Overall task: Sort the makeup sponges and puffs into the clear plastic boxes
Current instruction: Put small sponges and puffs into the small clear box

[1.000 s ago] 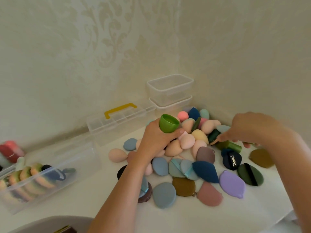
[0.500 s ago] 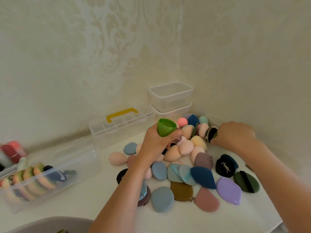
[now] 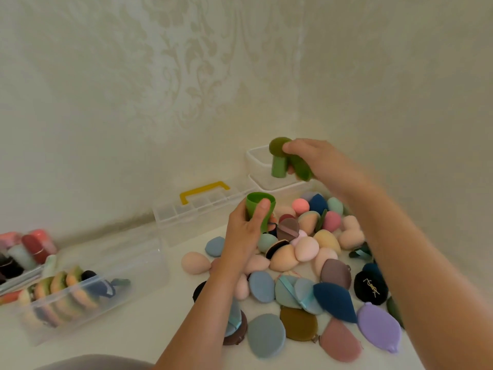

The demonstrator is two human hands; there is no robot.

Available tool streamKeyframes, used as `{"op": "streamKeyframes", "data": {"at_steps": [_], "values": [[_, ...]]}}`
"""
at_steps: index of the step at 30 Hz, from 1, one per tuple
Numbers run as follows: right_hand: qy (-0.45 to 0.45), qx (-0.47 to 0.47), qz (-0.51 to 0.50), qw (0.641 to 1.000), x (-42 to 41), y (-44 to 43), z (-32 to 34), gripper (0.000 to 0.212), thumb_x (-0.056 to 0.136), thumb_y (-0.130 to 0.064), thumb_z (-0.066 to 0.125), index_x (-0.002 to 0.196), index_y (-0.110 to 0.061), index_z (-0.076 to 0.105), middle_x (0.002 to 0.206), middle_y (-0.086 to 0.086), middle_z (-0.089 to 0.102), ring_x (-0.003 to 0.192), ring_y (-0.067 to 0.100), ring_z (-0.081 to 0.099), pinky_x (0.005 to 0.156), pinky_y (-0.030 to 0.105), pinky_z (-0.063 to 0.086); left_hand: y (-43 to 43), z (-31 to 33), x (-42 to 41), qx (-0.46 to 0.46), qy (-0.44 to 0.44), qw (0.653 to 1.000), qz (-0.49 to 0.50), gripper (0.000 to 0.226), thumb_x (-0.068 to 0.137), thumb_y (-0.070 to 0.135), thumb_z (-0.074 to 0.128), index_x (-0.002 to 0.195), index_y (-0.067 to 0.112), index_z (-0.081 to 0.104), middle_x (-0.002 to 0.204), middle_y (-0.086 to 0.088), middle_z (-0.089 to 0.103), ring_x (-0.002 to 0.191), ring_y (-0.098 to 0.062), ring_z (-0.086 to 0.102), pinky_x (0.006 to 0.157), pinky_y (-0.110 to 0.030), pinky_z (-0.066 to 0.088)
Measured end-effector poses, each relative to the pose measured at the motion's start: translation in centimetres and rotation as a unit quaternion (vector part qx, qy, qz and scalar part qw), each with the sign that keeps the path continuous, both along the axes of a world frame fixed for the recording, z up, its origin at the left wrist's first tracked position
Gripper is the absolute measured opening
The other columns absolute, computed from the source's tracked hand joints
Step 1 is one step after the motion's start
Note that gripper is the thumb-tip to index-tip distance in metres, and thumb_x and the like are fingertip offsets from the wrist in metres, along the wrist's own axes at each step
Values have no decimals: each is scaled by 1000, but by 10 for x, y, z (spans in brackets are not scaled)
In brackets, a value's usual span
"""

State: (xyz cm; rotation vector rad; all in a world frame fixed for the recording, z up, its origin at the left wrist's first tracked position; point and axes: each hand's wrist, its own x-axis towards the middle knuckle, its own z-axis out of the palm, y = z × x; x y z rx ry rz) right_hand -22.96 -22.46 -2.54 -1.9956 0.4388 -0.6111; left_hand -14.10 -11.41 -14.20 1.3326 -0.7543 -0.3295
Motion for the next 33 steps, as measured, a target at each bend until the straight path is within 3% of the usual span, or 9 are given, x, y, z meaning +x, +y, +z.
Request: {"op": "streamKeyframes", "data": {"at_steps": [4, 7, 10, 14, 18, 22, 26, 29, 33], "values": [[-116, 185, 67, 974, 16, -4, -40, 30, 90, -37, 47, 97, -14, 63, 69, -3, 58, 62, 10, 48, 59, 22, 38, -1, -4, 5, 8, -55, 998, 15, 16, 78, 41, 64, 88, 29, 61, 77, 11, 66, 71, 0, 62, 66, -12, 48], [-122, 218, 93, 964, 19, -9, -64, 47, 84, -42, 44, 111, -9, 61, 71, 1, 58, 68, 10, 48, 62, 22, 40, -3, -7, 7, -2, -78, 997, 8, 34, 68, 52, 64, 93, 29, 62, 81, 15, 67, 75, 1, 61, 70, -13, 47], [-94, 156, 115, 977, 15, -11, -73, 42, 85, -39, 45, 109, -10, 63, 97, 21, 59, 86, 23, 51, 77, 36, 40, -5, -9, 8, -10, -89, 996, -4, 37, 68, 52, 63, 96, 29, 62, 84, 18, 68, 80, -2, 62, 72, -16, 48], [-61, 56, 137, 987, 9, -11, -73, 24, 93, -30, 49, 104, -16, 66, 95, 13, 61, 83, 16, 51, 75, 26, 42, -5, -10, 12, -25, -80, 996, 5, 41, 65, 53, 65, 99, 31, 60, 86, 16, 69, 81, -3, 64, 73, -19, 51], [-42, -3, 141, 989, 9, -13, -80, 24, 94, -19, 53, 116, -19, 63, 107, 15, 63, 97, 25, 58, 88, 31, 46, -7, -12, 14, -61, -34, 997, 16, 56, 59, 51, 70, 104, 21, 55, 88, 9, 66, 79, -3, 63, 71, -22, 52], [-41, -4, 143, 989, 6, -13, -76, 43, 81, -41, 56, 121, -25, 60, 87, 5, 58, 78, 10, 53, 75, 21, 45, -7, -12, 14, -60, -29, 998, 16, 59, 59, 52, 70, 104, 17, 56, 89, 6, 66, 77, -3, 63, 68, -18, 50], [-109, 43, 49, 992, 4, -13, -75, 46, 79, -51, 45, 95, -14, 67, 83, 15, 56, 74, 23, 50, 61, 10, 40, -6, -12, 13, -43, -48, 998, -1, 48, 65, 56, 66, 96, 20, 62, 83, 4, 68, 73, -7, 64, 64, -19, 50], [-161, 33, 14, 986, 4, -13, -77, 46, 89, -51, 34, 89, -17, 67, 89, -3, 64, 79, 2, 56, 68, 6, 41, -4, -10, 9, -6, -55, 998, -38, 51, 74, 67, 59, 87, 18, 67, 67, 6, 69, 57, -3, 60, 54, -14, 46], [-148, -22, 30, 988, 11, -16, -84, 37, 95, -46, 39, 87, -23, 67, 84, -9, 63, 81, 7, 58, 71, 23, 46, -2, -10, 5, 63, -57, 990, -111, 48, 82, 62, 48, 88, 19, 68, 68, 8, 70, 61, -3, 63, 59, -13, 44]]}}
